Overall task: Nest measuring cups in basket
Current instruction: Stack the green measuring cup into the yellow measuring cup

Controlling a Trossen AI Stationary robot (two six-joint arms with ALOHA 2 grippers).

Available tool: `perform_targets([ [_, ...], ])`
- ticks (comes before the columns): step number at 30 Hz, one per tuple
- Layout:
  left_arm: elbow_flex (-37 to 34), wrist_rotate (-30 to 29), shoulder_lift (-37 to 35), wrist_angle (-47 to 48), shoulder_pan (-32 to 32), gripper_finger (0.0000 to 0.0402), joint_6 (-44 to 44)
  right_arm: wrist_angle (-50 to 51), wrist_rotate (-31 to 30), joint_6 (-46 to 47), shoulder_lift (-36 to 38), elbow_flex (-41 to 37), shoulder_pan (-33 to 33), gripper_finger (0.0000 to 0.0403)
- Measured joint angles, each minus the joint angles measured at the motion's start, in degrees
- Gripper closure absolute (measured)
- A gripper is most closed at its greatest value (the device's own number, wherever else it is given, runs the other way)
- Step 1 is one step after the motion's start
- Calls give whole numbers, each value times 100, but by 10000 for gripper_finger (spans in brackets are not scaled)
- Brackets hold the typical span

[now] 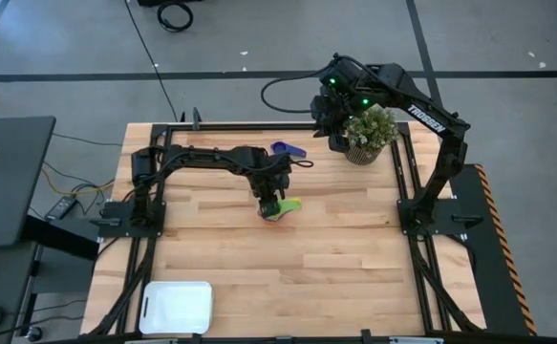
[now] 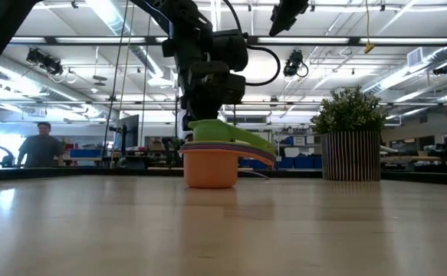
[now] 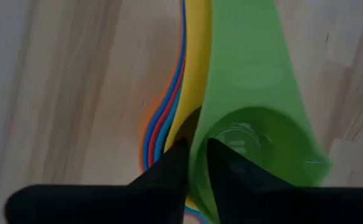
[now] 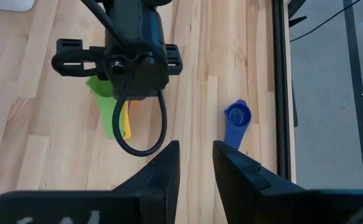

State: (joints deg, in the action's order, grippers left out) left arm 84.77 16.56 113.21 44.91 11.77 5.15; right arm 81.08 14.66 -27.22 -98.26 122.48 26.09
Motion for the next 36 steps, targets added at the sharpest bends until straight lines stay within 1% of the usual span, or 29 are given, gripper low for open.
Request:
perform_targets([
  [3,0,0,-2,-11,0,362,-26,1,0,0,0,0,-2,300],
  [6,0,0,-4,-20,0,371,-38,2,0,0,0,0,-2,300],
  [9,0,2,-7,-19,0,368,-46,2,0,0,0,0,-2,300],
  [17,4,-23,-83,-39,7,344,-125,2,0,0,0,0,-2,300],
  [22,4,-264,-167,108,7,345,-150,2,0,0,0,0,-2,300],
  [36,4,-223,-168,160,7,347,-129,1,0,2,0,0,-2,300],
])
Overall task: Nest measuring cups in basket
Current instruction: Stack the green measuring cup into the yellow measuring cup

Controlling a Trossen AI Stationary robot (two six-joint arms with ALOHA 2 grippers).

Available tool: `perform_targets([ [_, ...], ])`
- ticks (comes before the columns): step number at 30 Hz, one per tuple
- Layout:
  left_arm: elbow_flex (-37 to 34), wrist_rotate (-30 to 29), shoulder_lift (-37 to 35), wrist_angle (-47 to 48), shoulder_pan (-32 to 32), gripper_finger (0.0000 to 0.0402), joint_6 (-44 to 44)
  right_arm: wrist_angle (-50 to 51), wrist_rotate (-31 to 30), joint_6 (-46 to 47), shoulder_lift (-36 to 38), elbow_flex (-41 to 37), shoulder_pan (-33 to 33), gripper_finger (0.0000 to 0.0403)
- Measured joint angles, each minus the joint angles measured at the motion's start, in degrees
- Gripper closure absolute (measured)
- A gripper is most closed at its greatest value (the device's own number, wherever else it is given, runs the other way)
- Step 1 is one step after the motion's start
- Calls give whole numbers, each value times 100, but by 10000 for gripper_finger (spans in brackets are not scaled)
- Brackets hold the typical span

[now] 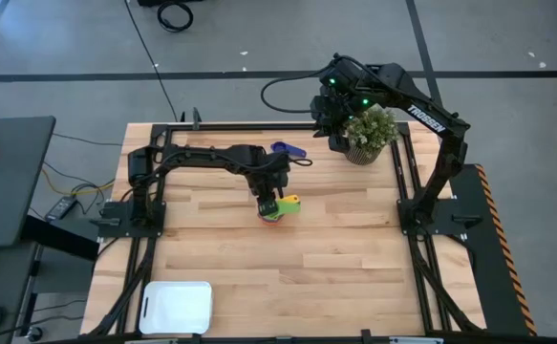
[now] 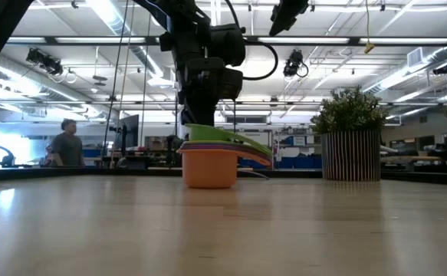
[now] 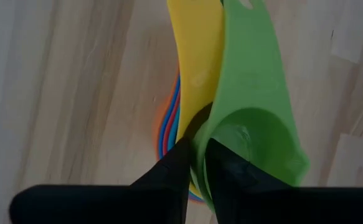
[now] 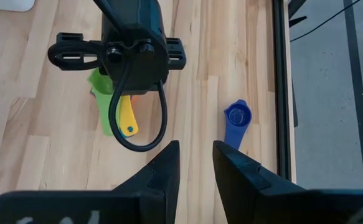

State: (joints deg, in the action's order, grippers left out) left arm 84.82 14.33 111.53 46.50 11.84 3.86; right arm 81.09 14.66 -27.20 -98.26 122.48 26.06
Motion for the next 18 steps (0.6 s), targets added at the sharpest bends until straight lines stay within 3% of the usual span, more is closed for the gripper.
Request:
perform_targets([
  [11,0,62,0,-63,-2,383,-29,-1,0,0,0,0,0,300],
  [18,0,107,22,-94,-52,318,-57,-4,0,0,0,0,0,300],
])
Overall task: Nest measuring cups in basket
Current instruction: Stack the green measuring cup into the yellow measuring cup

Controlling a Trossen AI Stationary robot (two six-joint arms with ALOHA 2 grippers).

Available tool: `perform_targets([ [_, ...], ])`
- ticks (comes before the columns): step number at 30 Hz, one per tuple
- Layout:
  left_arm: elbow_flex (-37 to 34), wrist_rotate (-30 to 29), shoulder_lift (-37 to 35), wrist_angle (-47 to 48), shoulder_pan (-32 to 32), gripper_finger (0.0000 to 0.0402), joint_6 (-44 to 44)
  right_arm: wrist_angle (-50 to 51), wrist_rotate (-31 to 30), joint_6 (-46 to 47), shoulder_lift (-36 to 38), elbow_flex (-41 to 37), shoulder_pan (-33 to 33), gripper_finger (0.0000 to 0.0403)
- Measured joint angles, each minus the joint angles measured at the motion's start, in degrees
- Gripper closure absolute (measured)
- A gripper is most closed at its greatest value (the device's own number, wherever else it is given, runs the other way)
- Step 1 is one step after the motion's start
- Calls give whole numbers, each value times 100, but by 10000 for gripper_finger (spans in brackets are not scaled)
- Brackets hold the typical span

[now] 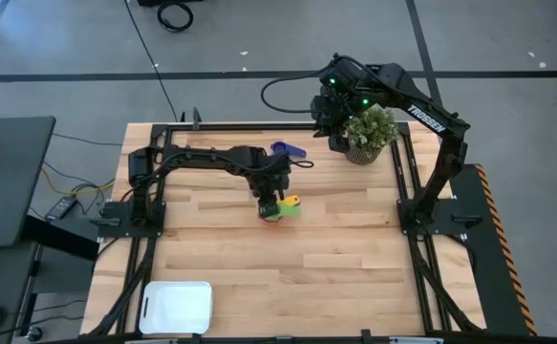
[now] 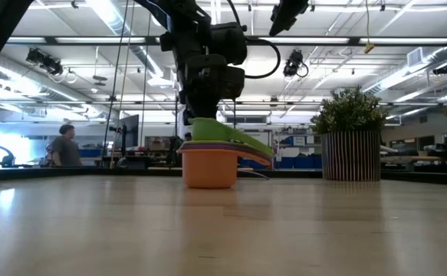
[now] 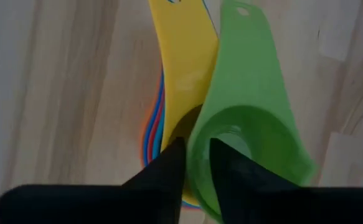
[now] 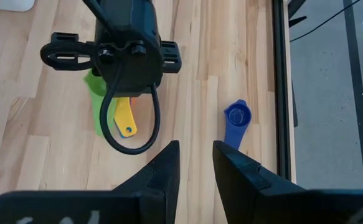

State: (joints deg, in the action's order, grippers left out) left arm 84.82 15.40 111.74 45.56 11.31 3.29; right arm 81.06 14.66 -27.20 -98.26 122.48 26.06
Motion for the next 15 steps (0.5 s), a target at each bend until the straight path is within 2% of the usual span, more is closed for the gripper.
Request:
perform_targets([
  [6,0,-16,0,84,110,275,-11,1,0,0,0,0,0,300],
  [15,-4,4,-54,269,177,269,-161,0,0,0,0,0,0,300],
])
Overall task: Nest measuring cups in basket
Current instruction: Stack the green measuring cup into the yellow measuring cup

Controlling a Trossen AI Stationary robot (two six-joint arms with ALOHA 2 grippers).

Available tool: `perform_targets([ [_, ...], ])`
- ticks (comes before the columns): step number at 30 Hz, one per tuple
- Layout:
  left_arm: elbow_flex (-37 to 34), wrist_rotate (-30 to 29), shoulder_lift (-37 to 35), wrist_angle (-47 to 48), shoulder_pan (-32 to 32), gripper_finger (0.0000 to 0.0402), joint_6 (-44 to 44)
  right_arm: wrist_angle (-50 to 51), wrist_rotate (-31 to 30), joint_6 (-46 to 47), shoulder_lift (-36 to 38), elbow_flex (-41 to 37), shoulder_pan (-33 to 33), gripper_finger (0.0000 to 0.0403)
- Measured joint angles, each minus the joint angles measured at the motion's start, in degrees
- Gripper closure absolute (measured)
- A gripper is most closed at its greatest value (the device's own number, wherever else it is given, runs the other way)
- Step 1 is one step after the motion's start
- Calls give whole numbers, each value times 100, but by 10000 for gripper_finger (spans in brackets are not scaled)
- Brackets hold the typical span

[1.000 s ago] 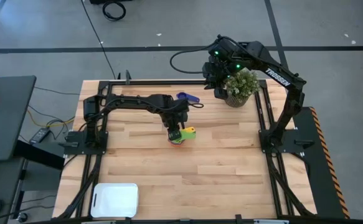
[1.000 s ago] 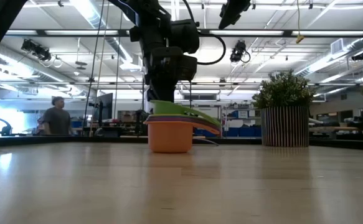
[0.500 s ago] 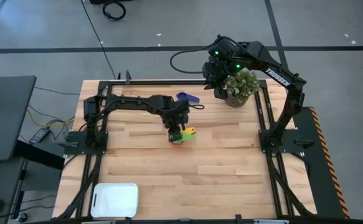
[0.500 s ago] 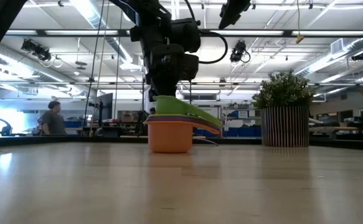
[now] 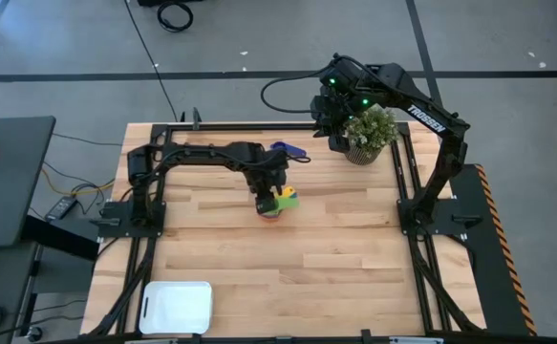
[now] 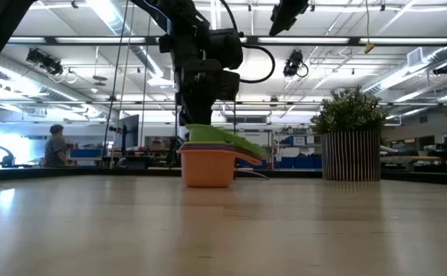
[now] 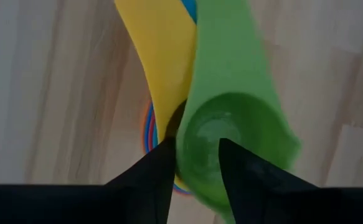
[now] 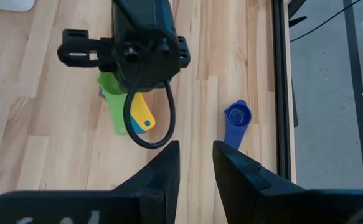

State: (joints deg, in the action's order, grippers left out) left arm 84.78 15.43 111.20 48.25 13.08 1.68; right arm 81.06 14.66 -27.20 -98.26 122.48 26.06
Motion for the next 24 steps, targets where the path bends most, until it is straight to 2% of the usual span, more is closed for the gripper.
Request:
perform_targets([
  [24,-1,-235,-381,226,151,269,-235,-179,43,7,0,0,-6,300],
])
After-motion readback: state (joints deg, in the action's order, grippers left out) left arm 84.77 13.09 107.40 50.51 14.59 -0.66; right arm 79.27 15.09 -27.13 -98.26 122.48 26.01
